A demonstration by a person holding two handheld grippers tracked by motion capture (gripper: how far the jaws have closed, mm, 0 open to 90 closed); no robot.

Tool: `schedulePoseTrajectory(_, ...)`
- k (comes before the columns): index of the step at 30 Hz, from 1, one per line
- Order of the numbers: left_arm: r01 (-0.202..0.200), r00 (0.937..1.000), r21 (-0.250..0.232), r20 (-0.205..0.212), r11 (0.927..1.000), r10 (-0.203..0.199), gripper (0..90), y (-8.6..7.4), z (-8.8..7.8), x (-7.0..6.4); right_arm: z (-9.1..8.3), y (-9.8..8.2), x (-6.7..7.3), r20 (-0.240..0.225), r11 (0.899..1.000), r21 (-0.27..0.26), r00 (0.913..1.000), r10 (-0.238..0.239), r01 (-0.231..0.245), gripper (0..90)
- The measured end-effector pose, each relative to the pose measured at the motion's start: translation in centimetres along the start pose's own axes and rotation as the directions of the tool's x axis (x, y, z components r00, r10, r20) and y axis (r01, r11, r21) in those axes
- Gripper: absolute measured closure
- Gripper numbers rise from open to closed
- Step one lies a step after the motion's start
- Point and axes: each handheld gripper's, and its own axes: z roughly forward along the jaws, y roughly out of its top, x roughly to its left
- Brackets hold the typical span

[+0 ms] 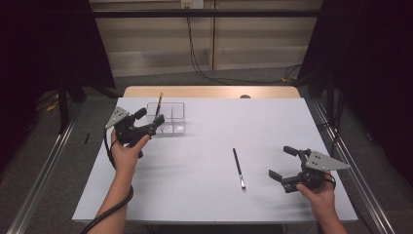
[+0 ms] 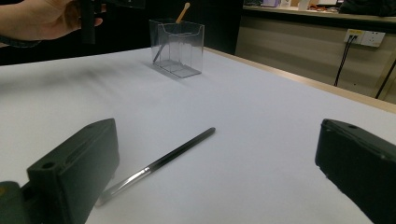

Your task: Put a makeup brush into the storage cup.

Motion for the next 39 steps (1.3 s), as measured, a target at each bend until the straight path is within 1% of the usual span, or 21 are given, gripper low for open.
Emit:
schedulePoseTrajectory(1,-0.014,0.9999,0.006,0.004,0.9999,0.014,9.2,-0.1,-0.1,0.0,0.0,0.0,0.0,0.001,1.000,0.000,1.0000,0.000,0.000,0.0)
schedulePoseTrajectory(2,-0.020,0.9998,0.011,0.009,0.9998,0.019,8.8,-0.1,-0.1,-0.1,0.0,0.0,0.0,0.001,1.000,0.000,1.0000,0.000,0.000,0.0)
schedulePoseTrajectory(6,-0.030,0.9988,0.004,0.037,0.9995,0.030,7.9,-0.3,-0.4,-0.4,0.0,0.0,0.0,0.001,1.000,0.000,1.0000,0.001,-0.001,0.0)
schedulePoseTrajectory(8,-0.023,0.9985,-0.001,0.050,0.9997,0.023,6.3,-0.4,-0.5,-0.5,0.0,0.0,0.0,0.001,1.000,0.003,1.0000,0.002,-0.002,0.0)
schedulePoseTrajectory(10,-0.037,0.9976,0.007,0.059,0.9993,0.036,4.8,-0.6,-0.7,-0.5,0.0,-0.1,0.0,0.001,1.000,0.003,1.0000,0.003,-0.003,0.0)
schedulePoseTrajectory(11,-0.057,0.9963,0.021,0.065,0.9981,0.056,4.2,-0.6,-0.8,-0.5,0.0,-0.1,0.0,0.001,1.000,0.003,1.0000,0.003,-0.003,0.0)
schedulePoseTrajectory(13,-0.062,0.9958,0.030,0.070,0.9976,0.060,3.0,-0.8,-1.0,-0.5,0.0,-0.1,0.0,0.000,1.000,0.004,1.0000,0.003,-0.003,0.0)
schedulePoseTrajectory(14,-0.060,0.9956,0.026,0.074,0.9979,0.058,2.5,-0.9,-1.0,-0.5,0.0,-0.1,0.0,0.000,1.000,0.004,1.0000,0.003,-0.003,0.0)
schedulePoseTrajectory(17,-0.076,0.9933,0.033,0.090,0.9965,0.073,1.2,-1.2,-1.5,-0.5,0.1,-0.1,0.1,-0.001,1.000,0.006,1.0000,0.001,-0.001,0.0)
schedulePoseTrajectory(18,-0.061,0.9935,0.027,0.098,0.9978,0.058,1.0,-1.3,-1.5,-0.5,0.1,-0.1,0.1,0.001,1.000,0.006,1.0000,0.004,-0.004,0.0)
schedulePoseTrajectory(19,-0.059,0.9932,0.033,0.102,0.9977,0.055,0.6,-1.4,-1.6,-0.5,0.1,-0.1,0.1,0.001,1.000,0.007,1.0000,0.003,-0.003,0.0)
schedulePoseTrajectory(21,-0.071,0.9923,0.047,0.105,0.9964,0.066,0.0,-1.6,-1.8,-0.5,0.2,-0.1,0.1,-0.002,1.000,0.008,1.0000,0.001,-0.001,0.0)
schedulePoseTrajectory(24,-0.079,0.9913,0.057,0.110,0.9952,0.073,0.0,-1.9,-2.1,-0.5,0.2,-0.1,0.1,-0.001,1.000,0.008,1.0000,0.001,-0.001,0.0)
schedulePoseTrajectory(25,-0.074,0.9917,0.058,0.109,0.9956,0.068,0.0,-1.9,-2.2,-0.5,0.2,-0.1,0.1,-0.001,1.000,0.007,1.0000,0.001,-0.001,0.0)
schedulePoseTrajectory(28,-0.065,0.9905,0.056,0.125,0.9963,0.058,0.0,-2.0,-2.5,-0.6,0.2,-0.1,0.1,-0.003,1.000,0.008,1.0000,0.000,0.000,0.0)
schedulePoseTrajectory(30,-0.080,0.9883,0.058,0.134,0.9951,0.071,0.0,-2.0,-2.6,-0.7,0.3,-0.1,0.0,-0.003,1.000,0.009,1.0000,0.001,-0.001,0.0)
schedulePoseTrajectory(32,-0.076,0.9866,0.049,0.148,0.9959,0.068,0.0,-2.0,-2.9,-0.9,0.3,-0.1,0.0,-0.004,1.000,0.009,1.0000,0.001,-0.001,0.0)
schedulePoseTrajectory(35,-0.094,0.9831,0.058,0.163,0.9939,0.083,0.0,-2.1,-3.4,-1.0,0.3,-0.1,0.1,-0.005,1.000,0.010,1.0000,0.000,0.000,0.0)
schedulePoseTrajectory(36,-0.092,0.9830,0.057,0.164,0.9941,0.082,0.0,-2.2,-3.5,-1.1,0.3,-0.1,0.1,-0.005,1.000,0.011,1.0000,0.000,0.000,0.0)
schedulePoseTrajectory(39,-0.117,0.9799,0.060,0.169,0.9913,0.105,0.0,-2.3,-3.9,-1.0,0.3,-0.1,0.1,-0.004,1.000,0.013,1.0000,0.001,-0.001,0.0)
